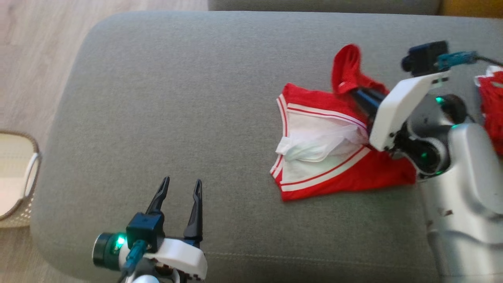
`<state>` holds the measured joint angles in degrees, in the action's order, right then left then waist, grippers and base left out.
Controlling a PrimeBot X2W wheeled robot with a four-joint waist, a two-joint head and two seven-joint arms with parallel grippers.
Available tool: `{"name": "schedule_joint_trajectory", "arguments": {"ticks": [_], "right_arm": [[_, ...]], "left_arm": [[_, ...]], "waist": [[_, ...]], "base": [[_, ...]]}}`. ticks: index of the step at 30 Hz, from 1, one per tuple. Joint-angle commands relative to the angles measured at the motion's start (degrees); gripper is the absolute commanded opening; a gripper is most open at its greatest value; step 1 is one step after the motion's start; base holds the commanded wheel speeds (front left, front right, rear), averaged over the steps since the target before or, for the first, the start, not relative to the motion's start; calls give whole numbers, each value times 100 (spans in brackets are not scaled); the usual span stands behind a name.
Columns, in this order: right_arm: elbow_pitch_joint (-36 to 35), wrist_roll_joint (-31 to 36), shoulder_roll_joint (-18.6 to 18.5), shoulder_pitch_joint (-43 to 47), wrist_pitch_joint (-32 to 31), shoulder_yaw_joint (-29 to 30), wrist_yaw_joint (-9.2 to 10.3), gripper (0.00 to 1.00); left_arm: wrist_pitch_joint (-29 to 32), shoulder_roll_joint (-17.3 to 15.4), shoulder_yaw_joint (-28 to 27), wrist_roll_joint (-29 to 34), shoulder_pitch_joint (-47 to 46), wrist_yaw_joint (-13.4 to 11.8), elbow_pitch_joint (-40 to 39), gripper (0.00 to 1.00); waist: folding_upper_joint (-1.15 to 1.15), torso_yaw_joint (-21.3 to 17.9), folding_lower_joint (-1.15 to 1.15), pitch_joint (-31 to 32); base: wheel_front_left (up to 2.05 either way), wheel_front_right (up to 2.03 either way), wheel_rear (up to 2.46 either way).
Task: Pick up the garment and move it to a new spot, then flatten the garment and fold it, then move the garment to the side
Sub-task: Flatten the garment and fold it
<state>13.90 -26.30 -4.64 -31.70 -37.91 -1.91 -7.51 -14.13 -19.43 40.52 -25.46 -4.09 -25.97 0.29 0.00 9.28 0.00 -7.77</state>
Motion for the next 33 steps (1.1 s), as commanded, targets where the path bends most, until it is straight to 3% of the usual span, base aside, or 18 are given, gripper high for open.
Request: {"name": "schedule_joint_trajectory", "arguments": {"ticks": [1,10,11,12,13,19,24,29,30,31,32,33], "right_arm": [[-207,-45,103,-121,13,-143,2,0],[287,23,172,-134,155,-569,2,0],[347,35,173,-152,193,-589,2,29],[396,30,173,-169,232,-609,2,96],[424,-15,174,-184,280,-615,2,100],[40,-51,125,-251,524,-231,2,100],[-448,393,-543,-139,773,33,2,100],[-348,537,-1097,102,1136,-349,2,100],[-249,516,-1199,139,1243,-473,2,87],[-155,498,-1316,152,1372,-674,2,22],[-46,442,-1421,149,1513,-869,2,0],[93,396,-1507,125,1655,-1011,2,0]], "left_arm": [[-30,-28,-177,-19,-185,10,-141,100],[-52,85,-157,-19,-265,75,-87,100],[-54,101,-153,-16,-280,85,-75,100],[-56,114,-152,-15,-291,92,-60,100],[-58,124,-156,-15,-298,97,-47,100],[-68,139,-204,-13,-254,79,-4,100],[-74,139,-244,18,-209,34,-62,100],[-77,142,-251,35,-229,52,-87,100],[-77,143,-245,39,-236,63,-87,100],[-77,142,-234,42,-246,78,-85,100],[-77,141,-222,45,-258,94,-82,100],[-77,139,-209,49,-274,111,-81,100]], "waist": [[0,88,0,-24],[0,353,0,-183],[0,377,0,-196],[0,395,0,-203],[0,409,0,-207],[0,403,0,-152],[0,332,0,-111],[0,304,0,-112],[0,306,0,-114],[0,317,0,-118],[0,333,0,-124],[0,357,0,-135]], "base": [[0,0,0],[0,0,0],[0,0,0],[0,0,0],[0,0,0],[0,0,0],[0,0,0],[0,0,0],[0,0,0],[0,0,0],[0,0,0],[0,0,0]]}}
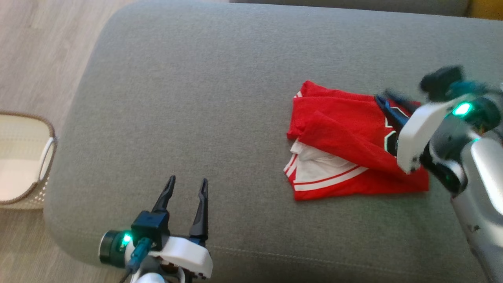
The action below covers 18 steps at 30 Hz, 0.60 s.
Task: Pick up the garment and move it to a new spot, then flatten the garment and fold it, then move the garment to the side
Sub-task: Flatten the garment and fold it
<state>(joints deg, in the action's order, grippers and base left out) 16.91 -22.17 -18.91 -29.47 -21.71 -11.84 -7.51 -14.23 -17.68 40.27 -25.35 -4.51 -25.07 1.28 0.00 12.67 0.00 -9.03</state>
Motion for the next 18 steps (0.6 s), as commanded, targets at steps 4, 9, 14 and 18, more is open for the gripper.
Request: {"name": "schedule_joint_trajectory", "arguments": {"ticks": [4,9,14,18], "right_arm": [[367,11,-525,-353,572,-774,2,0],[1116,-147,-810,-726,975,-1749,2,0],[1532,-838,-815,-935,1072,-2682,2,0],[1382,-1730,-825,-924,900,-3436,2,0]], "left_arm": [[-49,-33,-119,66,-307,74,-177,100],[-34,10,-52,51,-330,113,-131,100],[-37,54,-19,20,-331,141,-77,100],[-42,52,-31,8,-302,125,-56,100]], "waist": [[0,183,0,-68],[0,399,0,-108],[0,503,0,-83],[0,473,0,-12]], "base": [[0,0,0],[0,0,0],[0,0,0],[0,0,0]]}}
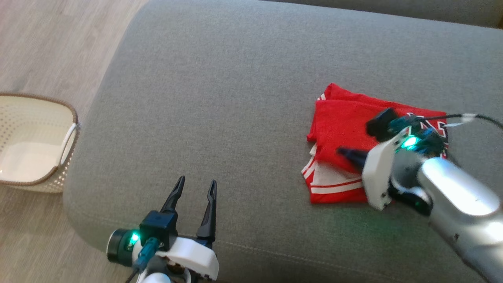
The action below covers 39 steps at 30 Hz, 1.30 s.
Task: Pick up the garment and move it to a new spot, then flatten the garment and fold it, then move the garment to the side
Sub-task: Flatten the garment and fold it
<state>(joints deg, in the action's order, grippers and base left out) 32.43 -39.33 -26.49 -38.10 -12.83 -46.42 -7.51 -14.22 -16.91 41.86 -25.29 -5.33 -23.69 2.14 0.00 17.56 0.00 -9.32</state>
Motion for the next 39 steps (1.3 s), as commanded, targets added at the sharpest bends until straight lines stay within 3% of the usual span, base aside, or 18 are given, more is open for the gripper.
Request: {"name": "schedule_joint_trajectory", "arguments": {"ticks": [1,8,13,15,20,24,28,34,39], "right_arm": [[-269,-229,-101,-52,-33,-158,2,0],[-1197,-1577,-450,184,-346,-1210,2,0],[-1574,-1904,-543,416,327,-1032,2,0],[-1527,-1763,-484,543,875,-752,2,100],[-1003,-950,74,974,2217,189,2,100],[-680,-268,515,1307,2618,817,2,100],[-548,621,1070,1888,2768,1950,2,100],[-1389,2190,1802,2796,2780,3637,2,100],[-2110,2988,2084,3414,2781,4149,2,100]], "left_arm": [[-44,-30,-188,5,-211,-16,-140,100],[-47,-96,-191,11,-100,-71,-184,100],[-42,-125,-258,-13,-52,-139,-247,100],[-50,-131,-358,-41,11,-206,-311,100],[-67,-145,-713,-202,256,-306,-529,100],[-73,-181,-893,-194,371,-318,-631,100],[-75,-162,-1202,-26,573,-379,-842,100],[-77,-70,-1729,468,957,-271,-1171,100],[-77,-10,-1960,1014,1196,15,-1177,100]], "waist": [[0,-34,0,43],[0,-270,0,207],[0,-405,0,327],[0,-487,0,406],[0,-758,0,663],[0,-903,0,828],[0,-1066,0,1095],[0,-1288,0,1285],[0,-1406,0,1377]], "base": [[0,0,0],[0,0,0],[0,0,0],[0,0,0],[0,0,0],[0,0,0],[0,0,0],[0,0,0],[0,0,0]]}}
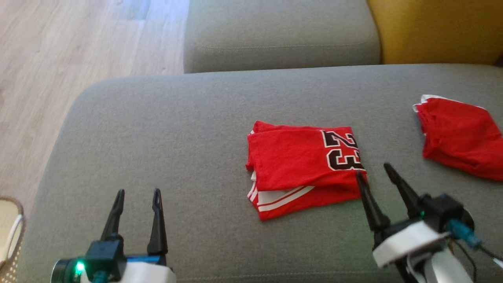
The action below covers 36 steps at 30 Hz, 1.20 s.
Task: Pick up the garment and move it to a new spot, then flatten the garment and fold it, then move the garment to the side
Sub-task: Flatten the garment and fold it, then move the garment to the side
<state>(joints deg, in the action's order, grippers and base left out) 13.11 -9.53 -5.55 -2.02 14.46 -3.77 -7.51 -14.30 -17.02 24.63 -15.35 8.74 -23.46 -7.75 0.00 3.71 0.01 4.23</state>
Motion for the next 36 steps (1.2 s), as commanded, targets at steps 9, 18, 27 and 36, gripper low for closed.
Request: {"name": "schedule_joint_trajectory", "arguments": {"ticks": [9,18,27,36], "right_arm": [[-494,433,109,428,53,-133,2,100],[-480,469,174,476,53,-172,2,100],[-510,471,206,544,53,-90,2,100],[-480,436,240,559,53,-105,2,100]], "left_arm": [[-69,365,-521,598,182,483,112,100],[-70,674,-873,882,327,841,218,100],[-70,834,-1064,1044,396,1107,287,100],[-70,945,-1261,1147,405,1316,329,100]], "waist": [[0,-144,-1,111],[0,-167,-1,164],[0,-125,-1,210],[0,-83,-1,201]], "base": [[0,0,0],[0,0,0],[0,0,0],[0,0,0]]}}
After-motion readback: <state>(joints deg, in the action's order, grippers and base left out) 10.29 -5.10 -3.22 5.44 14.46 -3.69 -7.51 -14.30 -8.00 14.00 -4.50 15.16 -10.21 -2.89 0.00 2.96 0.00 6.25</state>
